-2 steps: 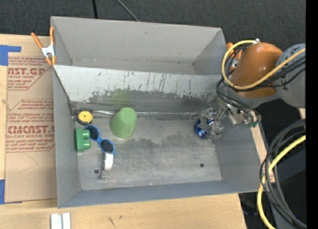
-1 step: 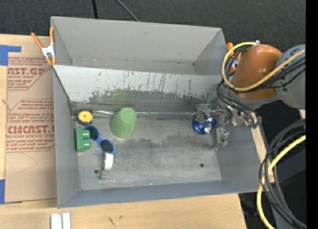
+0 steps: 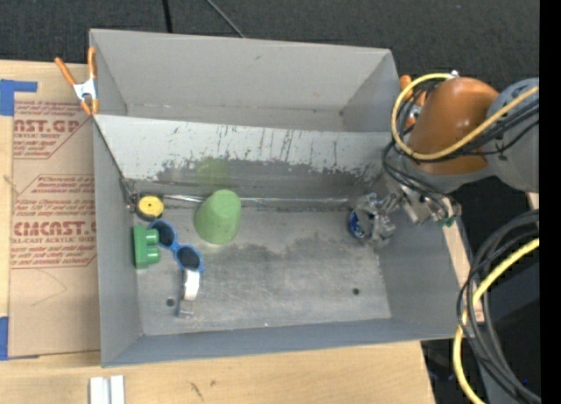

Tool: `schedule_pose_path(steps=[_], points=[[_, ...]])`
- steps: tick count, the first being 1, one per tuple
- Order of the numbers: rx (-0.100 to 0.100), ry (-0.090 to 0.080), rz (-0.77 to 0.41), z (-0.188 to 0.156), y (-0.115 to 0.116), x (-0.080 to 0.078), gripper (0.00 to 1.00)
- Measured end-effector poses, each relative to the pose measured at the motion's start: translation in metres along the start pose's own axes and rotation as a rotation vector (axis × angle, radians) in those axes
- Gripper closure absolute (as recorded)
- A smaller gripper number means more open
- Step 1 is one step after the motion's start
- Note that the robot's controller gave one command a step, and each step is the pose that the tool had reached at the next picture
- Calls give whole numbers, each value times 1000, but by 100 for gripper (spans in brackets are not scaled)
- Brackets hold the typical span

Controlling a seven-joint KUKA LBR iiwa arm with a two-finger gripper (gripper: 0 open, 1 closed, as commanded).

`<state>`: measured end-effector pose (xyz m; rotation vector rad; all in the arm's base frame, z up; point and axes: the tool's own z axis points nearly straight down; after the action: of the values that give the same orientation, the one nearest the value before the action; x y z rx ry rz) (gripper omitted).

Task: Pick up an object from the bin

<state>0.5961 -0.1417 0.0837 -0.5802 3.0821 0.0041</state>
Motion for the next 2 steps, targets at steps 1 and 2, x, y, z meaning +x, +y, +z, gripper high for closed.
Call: schedule_pose_path(steps=[1, 2], points=[[7, -3, -13, -105, 27, 8, 100], [2, 2, -12, -100, 27, 9, 0]])
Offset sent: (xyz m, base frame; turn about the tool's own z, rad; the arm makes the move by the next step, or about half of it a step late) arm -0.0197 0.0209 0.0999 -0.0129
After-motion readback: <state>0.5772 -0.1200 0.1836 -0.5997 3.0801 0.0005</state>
